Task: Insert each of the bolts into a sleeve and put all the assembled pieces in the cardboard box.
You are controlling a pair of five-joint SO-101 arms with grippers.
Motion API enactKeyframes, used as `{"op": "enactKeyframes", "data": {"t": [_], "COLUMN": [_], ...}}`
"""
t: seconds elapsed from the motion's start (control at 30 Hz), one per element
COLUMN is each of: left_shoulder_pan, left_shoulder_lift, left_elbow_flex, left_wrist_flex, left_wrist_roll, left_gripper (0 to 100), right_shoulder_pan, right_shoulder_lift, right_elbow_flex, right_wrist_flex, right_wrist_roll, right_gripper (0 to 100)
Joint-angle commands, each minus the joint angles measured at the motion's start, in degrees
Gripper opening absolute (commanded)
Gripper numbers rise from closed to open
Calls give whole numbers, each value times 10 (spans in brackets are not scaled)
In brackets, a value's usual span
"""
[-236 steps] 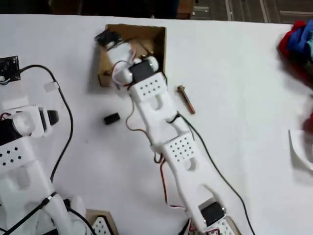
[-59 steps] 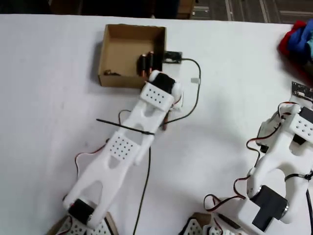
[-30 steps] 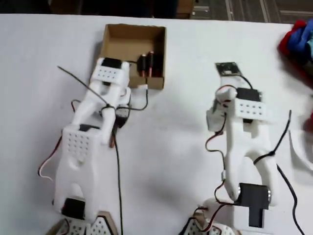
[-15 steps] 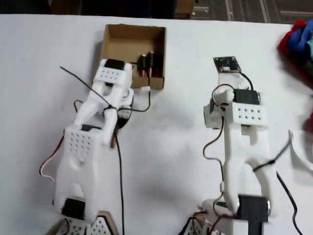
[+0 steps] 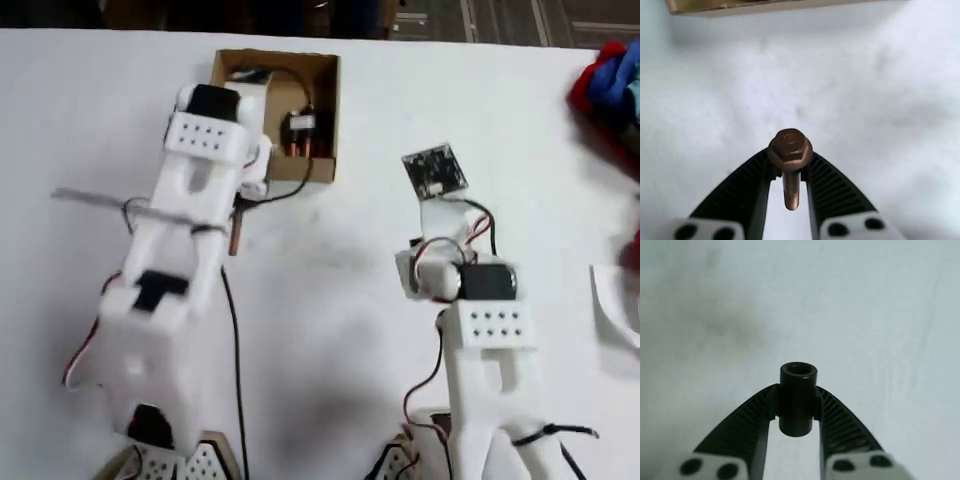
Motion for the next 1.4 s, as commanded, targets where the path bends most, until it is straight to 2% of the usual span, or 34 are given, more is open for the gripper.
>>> {"op": "enactKeyframes", "data": {"t": [0.0,0.13,0.37,0.47,0.63,0.83,1.07,1.2,1.37], "left_shoulder_pan": [48,62,62,62,63,69,132,169,173], "left_shoulder_lift": [-211,-367,-583,-641,-680,-683,-680,-680,-680], "left_elbow_flex": [103,268,504,577,643,648,649,649,648], "left_wrist_flex": [-13,-156,-422,-524,-657,-692,-687,-687,-687], "left_wrist_roll": [18,81,192,252,266,266,265,266,264], "left_gripper": [24,24,24,24,24,24,24,24,24], "right_shoulder_pan": [-22,-65,-124,-148,-173,-179,-178,-165,-140], "right_shoulder_lift": [-42,-62,-73,-73,-83,-141,-225,-243,-241], "right_elbow_flex": [35,76,92,105,132,169,217,263,316], "right_wrist_flex": [-60,-160,-377,-412,-411,-411,-422,-493,-575], "right_wrist_roll": [2,-9,-139,-148,-148,-148,-148,-148,-148], "right_gripper": [23,23,23,23,23,24,23,23,23]}}
